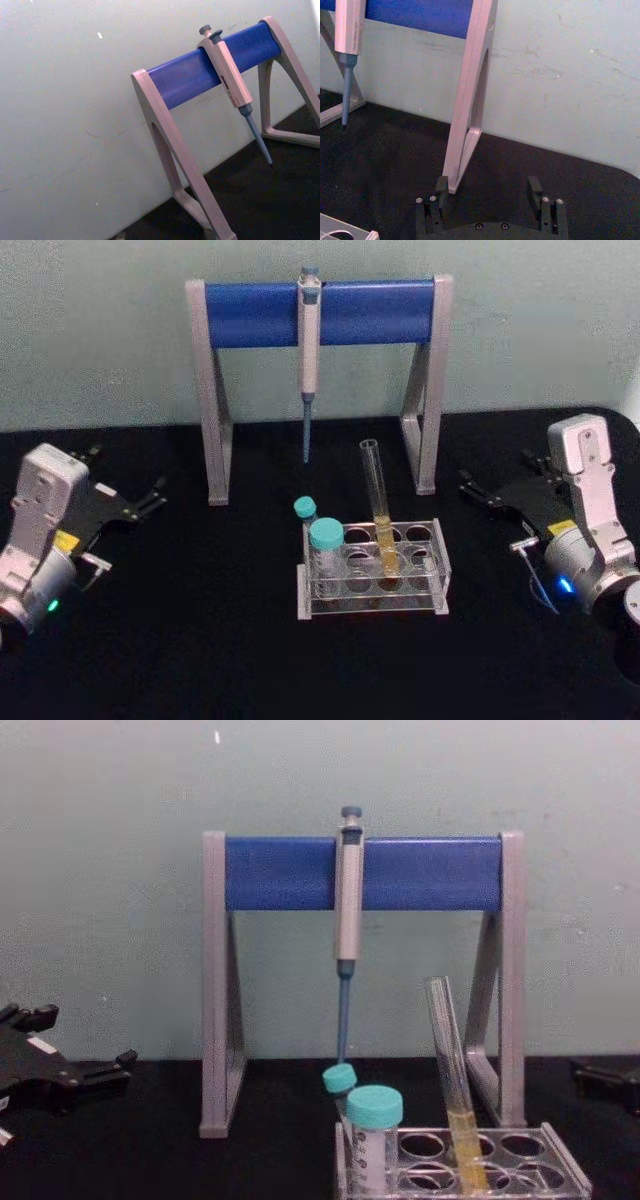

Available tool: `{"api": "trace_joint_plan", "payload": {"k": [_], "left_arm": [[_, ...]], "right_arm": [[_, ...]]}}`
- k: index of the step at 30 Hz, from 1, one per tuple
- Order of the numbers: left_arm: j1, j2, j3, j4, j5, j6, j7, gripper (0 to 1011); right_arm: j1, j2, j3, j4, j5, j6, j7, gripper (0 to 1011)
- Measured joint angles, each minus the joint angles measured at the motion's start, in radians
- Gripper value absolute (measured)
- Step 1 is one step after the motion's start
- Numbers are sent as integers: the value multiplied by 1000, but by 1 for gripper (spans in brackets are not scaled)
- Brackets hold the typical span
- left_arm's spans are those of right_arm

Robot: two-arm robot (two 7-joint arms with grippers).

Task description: Pick up the test tube from the test tube rack, shake it, then place it back into the test tube rack.

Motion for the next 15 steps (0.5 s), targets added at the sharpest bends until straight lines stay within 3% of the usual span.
{"api": "trace_joint_plan", "payload": {"k": [15], "left_arm": [[0,0,0,0,0,0,0,1001]], "right_arm": [[1,2,-3,0,1,-1,-1,1000]]}}
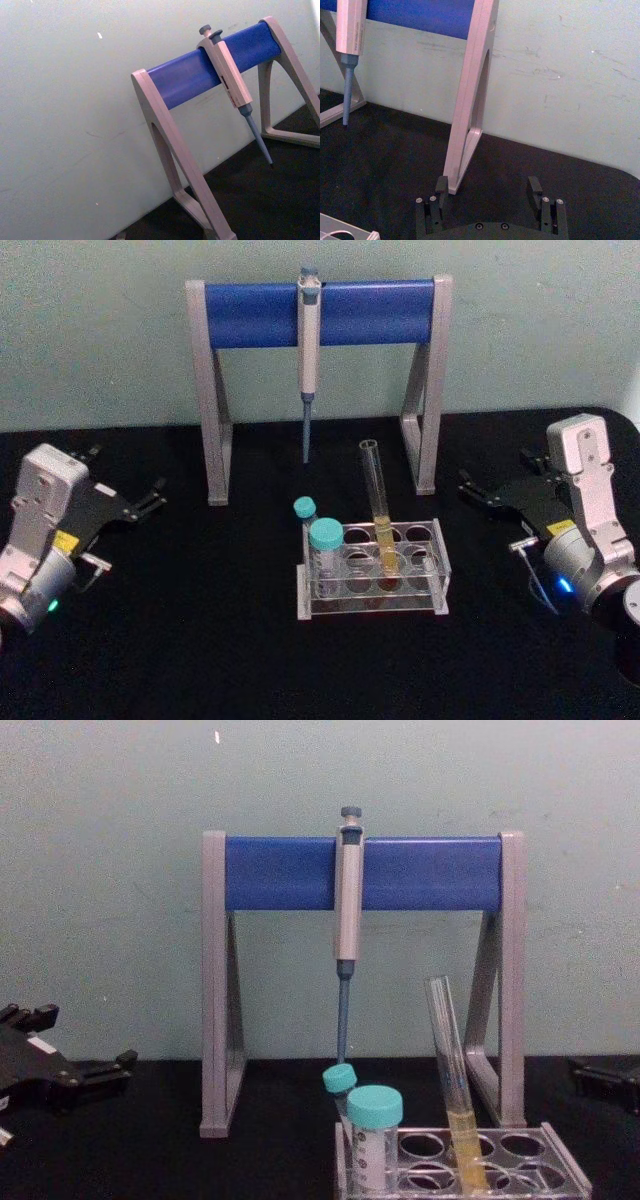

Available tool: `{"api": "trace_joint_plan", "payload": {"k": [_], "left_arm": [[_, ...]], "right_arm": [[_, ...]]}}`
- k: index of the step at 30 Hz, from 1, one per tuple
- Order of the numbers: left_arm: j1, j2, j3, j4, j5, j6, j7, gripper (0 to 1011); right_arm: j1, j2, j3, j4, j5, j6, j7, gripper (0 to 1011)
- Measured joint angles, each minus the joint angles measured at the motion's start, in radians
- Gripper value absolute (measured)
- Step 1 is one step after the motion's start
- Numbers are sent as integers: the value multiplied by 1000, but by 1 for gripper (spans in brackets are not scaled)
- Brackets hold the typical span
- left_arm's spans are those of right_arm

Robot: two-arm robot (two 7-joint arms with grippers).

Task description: Pick up the test tube from the test tube rack, shake it, then place it back into the test tube rack.

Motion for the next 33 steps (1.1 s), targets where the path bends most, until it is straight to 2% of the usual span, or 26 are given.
{"api": "trace_joint_plan", "payload": {"k": [33], "left_arm": [[0,0,0,0,0,0,0,1002]], "right_arm": [[1,1,-1,-1,0,-1,-1,1000]]}}
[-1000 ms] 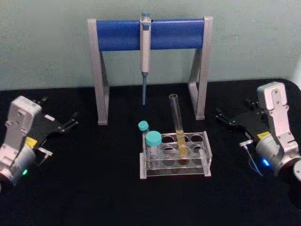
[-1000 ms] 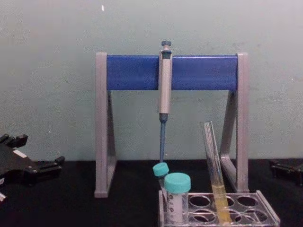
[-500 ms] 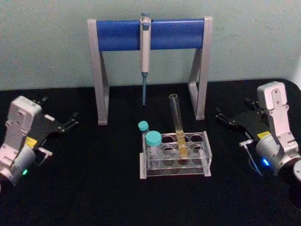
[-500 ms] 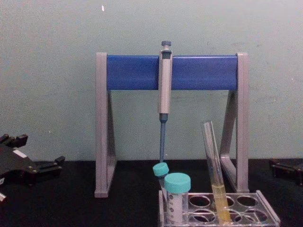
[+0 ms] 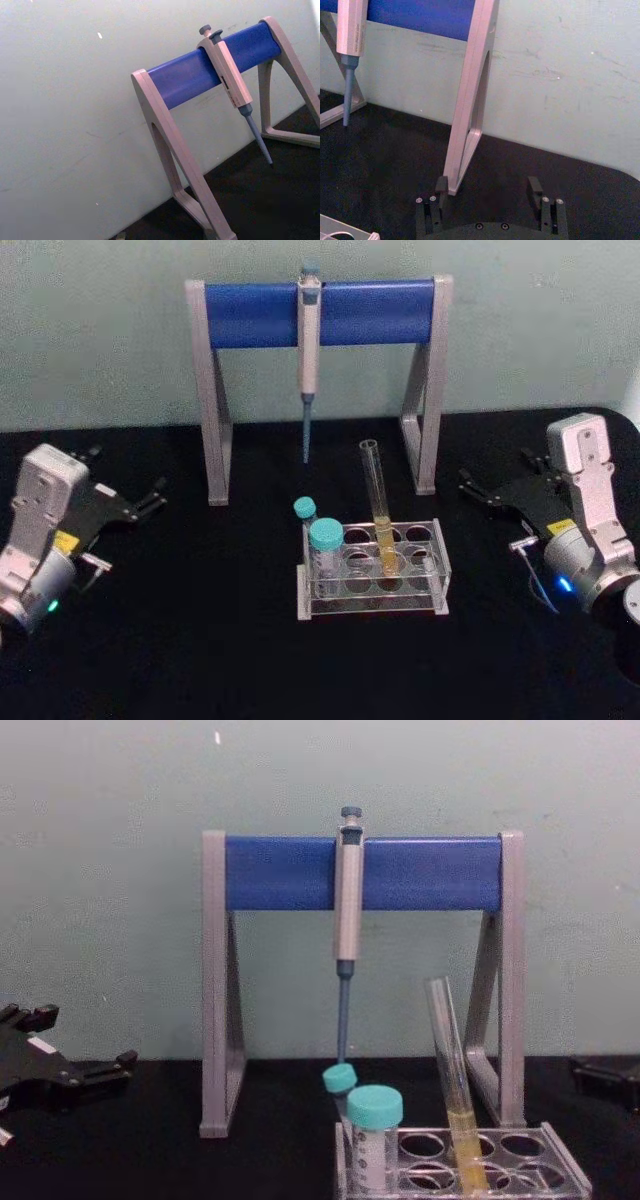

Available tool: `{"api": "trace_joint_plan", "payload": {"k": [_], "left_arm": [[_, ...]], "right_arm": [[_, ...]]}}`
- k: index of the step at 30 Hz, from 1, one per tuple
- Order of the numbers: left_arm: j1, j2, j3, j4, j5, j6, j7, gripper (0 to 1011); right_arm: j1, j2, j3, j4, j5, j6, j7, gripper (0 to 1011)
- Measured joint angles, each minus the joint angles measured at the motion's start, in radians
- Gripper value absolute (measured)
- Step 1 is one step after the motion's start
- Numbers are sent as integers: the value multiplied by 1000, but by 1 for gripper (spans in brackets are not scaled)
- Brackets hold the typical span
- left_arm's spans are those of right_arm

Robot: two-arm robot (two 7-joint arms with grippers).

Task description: Pick up the test tube from the test tube rack, shake it, then place it back into the test tube rack.

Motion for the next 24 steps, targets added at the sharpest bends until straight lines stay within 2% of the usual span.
{"api": "trace_joint_plan", "payload": {"k": [24], "left_arm": [[0,0,0,0,0,0,0,1001]], "right_arm": [[0,0,0,0,0,0,0,1000]]}}
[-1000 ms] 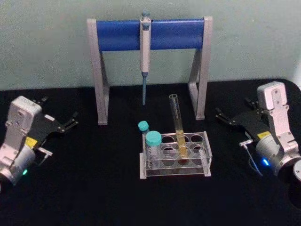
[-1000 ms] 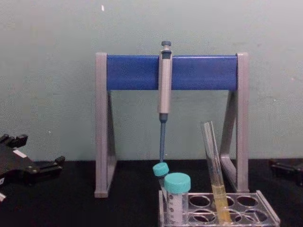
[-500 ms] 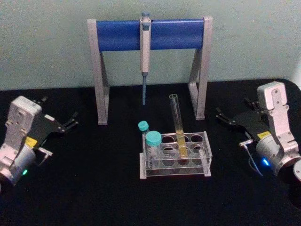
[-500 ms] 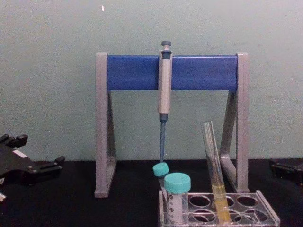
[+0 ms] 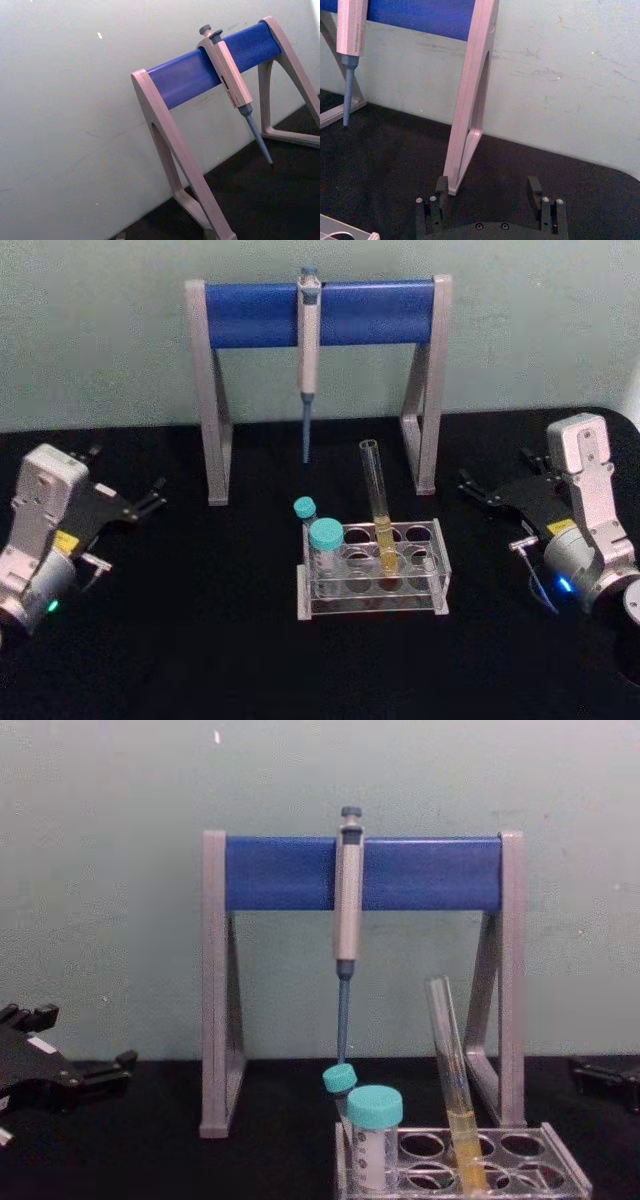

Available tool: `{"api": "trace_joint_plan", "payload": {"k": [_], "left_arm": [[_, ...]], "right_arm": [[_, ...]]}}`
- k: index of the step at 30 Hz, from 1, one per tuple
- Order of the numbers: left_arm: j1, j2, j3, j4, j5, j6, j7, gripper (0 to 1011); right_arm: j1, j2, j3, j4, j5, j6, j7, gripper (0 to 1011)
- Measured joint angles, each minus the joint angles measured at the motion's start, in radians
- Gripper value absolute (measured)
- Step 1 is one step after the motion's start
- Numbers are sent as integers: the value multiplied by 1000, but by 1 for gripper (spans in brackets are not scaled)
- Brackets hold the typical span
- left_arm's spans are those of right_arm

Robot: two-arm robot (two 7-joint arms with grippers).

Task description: Pick up the test tube from the test tube rack, shake it, then place it back into the test tube rack.

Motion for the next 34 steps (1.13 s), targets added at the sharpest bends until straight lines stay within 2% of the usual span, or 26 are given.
{"api": "trace_joint_plan", "payload": {"k": [34], "left_arm": [[0,0,0,0,0,0,0,1002]], "right_arm": [[0,0,0,0,0,0,0,1000]]}}
